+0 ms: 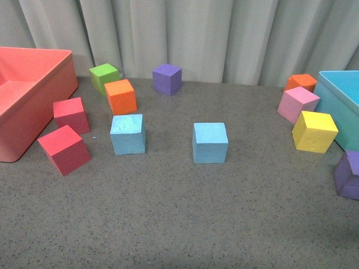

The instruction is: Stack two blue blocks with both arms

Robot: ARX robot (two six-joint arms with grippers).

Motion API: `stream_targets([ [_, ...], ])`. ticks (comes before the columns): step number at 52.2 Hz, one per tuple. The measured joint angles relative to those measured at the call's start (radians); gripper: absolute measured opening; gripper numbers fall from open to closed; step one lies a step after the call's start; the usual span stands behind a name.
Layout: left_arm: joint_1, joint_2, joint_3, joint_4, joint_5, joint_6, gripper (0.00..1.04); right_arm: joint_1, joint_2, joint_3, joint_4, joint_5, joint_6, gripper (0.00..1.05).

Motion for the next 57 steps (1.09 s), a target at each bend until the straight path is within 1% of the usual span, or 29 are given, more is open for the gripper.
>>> stream_targets([
  [5, 0.000, 0.000, 0.000, 0.000, 0.000, 0.000, 0.98, -0.022, -0.106, -0.041, -0.068, -0.018, 0.000, 0.01],
  [8, 0.000, 0.000, 0.000, 0.000, 0.000, 0.000, 0.98, -0.073, -0.174, -0.060, -0.117, -0.087, 0.000, 0.01],
  [12, 0.000, 0.000, 0.000, 0.000, 0.000, 0.000, 0.98, -0.100, -0.254, -0.078, -0.175, -0.090, 0.000, 0.01],
  [30, 0.000, 0.000, 0.000, 0.000, 0.000, 0.000, 0.98, -0.101, -0.562, -0.119, -0.437, -0.097, 0.000, 0.01],
  [57, 0.000, 0.000, 0.000, 0.000, 0.000, 0.000, 0.98, -0.101, -0.894, -0.122, -0.749, -0.097, 0.000, 0.01],
])
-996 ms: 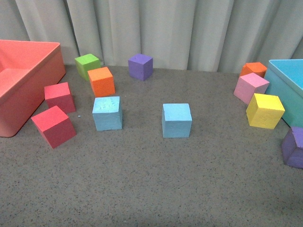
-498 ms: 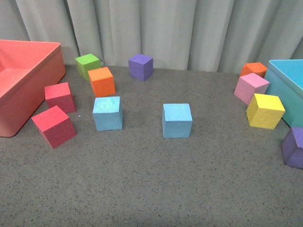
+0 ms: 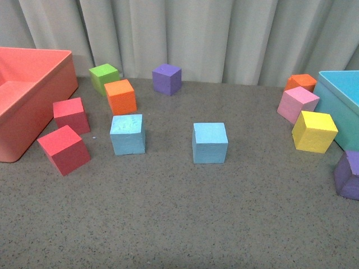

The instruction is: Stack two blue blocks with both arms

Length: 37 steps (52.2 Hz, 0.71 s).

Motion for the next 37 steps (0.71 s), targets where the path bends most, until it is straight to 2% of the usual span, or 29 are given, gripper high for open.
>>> stream_targets([
  [19, 0.000, 0.000, 0.000, 0.000, 0.000, 0.000, 0.98, 0.000, -0.129, 0.000, -0.128, 0.000, 0.000, 0.01],
  [24, 0.000, 0.000, 0.000, 0.000, 0.000, 0.000, 0.98, 0.000, -0.273, 0.000, -0.298, -0.002, 0.000, 0.01],
  [33, 0.000, 0.000, 0.000, 0.000, 0.000, 0.000, 0.98, 0.000, -0.299, 0.000, -0.306, -0.003, 0.000, 0.01],
  [35, 0.000, 0.000, 0.000, 0.000, 0.000, 0.000, 0.98, 0.000, -0.299, 0.000, -0.306, -0.003, 0.000, 0.05],
  [37, 0.000, 0.000, 0.000, 0.000, 0.000, 0.000, 0.98, 0.000, -0.300, 0.000, -0.306, -0.003, 0.000, 0.14],
])
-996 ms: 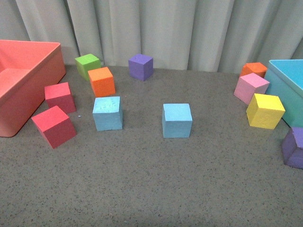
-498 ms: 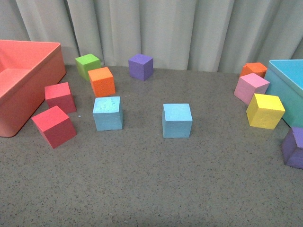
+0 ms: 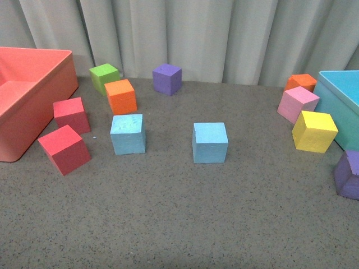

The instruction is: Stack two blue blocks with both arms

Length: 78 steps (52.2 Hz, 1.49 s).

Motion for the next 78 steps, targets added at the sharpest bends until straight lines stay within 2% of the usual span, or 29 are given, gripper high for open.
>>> stream_targets([
  [10, 0.000, 0.000, 0.000, 0.000, 0.000, 0.000, 0.98, 0.000, 0.000, 0.000, 0.000, 0.000, 0.000, 0.60],
  [17, 0.000, 0.018, 0.012, -0.042, 0.005, -0.019, 0.98, 0.000, 0.000, 0.000, 0.000, 0.000, 0.000, 0.81],
  [20, 0.001, 0.096, 0.047, -0.132, 0.009, -0.061, 0.98, 0.000, 0.000, 0.000, 0.000, 0.000, 0.000, 0.90],
  [22, -0.001, 0.204, 0.057, -0.120, 0.006, -0.079, 0.98, 0.000, 0.000, 0.000, 0.000, 0.000, 0.001, 0.97],
  [26, -0.002, 0.344, 0.067, -0.035, 0.002, -0.097, 0.98, 0.000, 0.000, 0.000, 0.000, 0.000, 0.000, 0.94],
  [32, -0.045, 0.679, 0.153, 0.187, -0.018, -0.104, 0.98, 0.000, 0.000, 0.000, 0.000, 0.000, 0.000, 0.95],
  [38, -0.086, 0.984, 0.286, 0.284, -0.024, -0.126, 0.98, 0.000, 0.000, 0.000, 0.000, 0.000, 0.000, 0.95],
  [45, -0.125, 1.352, 0.501, 0.253, -0.026, -0.176, 0.98, 0.000, 0.000, 0.000, 0.000, 0.000, 0.001, 0.95],
  [54, -0.167, 1.698, 0.813, 0.102, -0.045, -0.206, 0.98, 0.000, 0.000, 0.000, 0.000, 0.000, 0.000, 0.95],
  [65, -0.196, 1.899, 1.035, 0.014, -0.073, -0.206, 0.98, 0.000, 0.000, 0.000, 0.000, 0.000, 0.001, 0.95],
  [78, -0.222, 2.035, 1.197, -0.047, -0.076, -0.185, 0.98, 0.000, 0.000, 0.000, 0.000, 0.000, 0.001, 0.95],
])
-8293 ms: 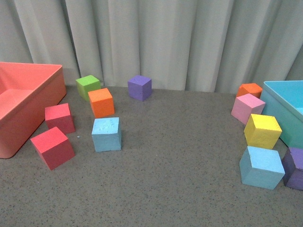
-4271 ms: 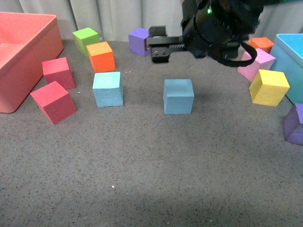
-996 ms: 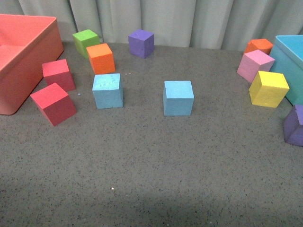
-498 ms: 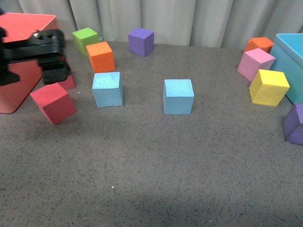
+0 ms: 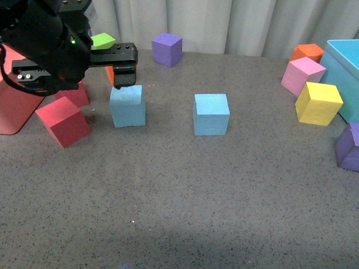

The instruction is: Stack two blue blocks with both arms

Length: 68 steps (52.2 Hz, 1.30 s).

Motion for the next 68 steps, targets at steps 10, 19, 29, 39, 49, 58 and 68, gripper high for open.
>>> stream_targets([
  [10, -0.006, 0.097, 0.113, -0.065, 0.021, 0.003, 0.98, 0.000, 0.000, 0.000, 0.000, 0.000, 0.000, 0.95],
  [19, -0.013, 0.149, 0.198, -0.129, 0.038, -0.011, 0.98, 0.000, 0.000, 0.000, 0.000, 0.000, 0.000, 0.95],
  [29, -0.020, 0.210, 0.281, -0.186, 0.026, -0.025, 0.98, 0.000, 0.000, 0.000, 0.000, 0.000, 0.000, 0.95],
  [39, -0.026, 0.269, 0.326, -0.212, 0.025, -0.034, 0.98, 0.000, 0.000, 0.000, 0.000, 0.000, 0.000, 0.95],
  [49, -0.029, 0.317, 0.365, -0.241, 0.018, -0.047, 0.95, 0.000, 0.000, 0.000, 0.000, 0.000, 0.000, 0.95],
  [58, -0.033, 0.324, 0.377, -0.247, 0.008, -0.054, 0.63, 0.000, 0.000, 0.000, 0.000, 0.000, 0.000, 0.95],
  [68, -0.048, 0.313, 0.370, -0.256, -0.004, -0.072, 0.52, 0.000, 0.000, 0.000, 0.000, 0.000, 0.000, 0.95],
])
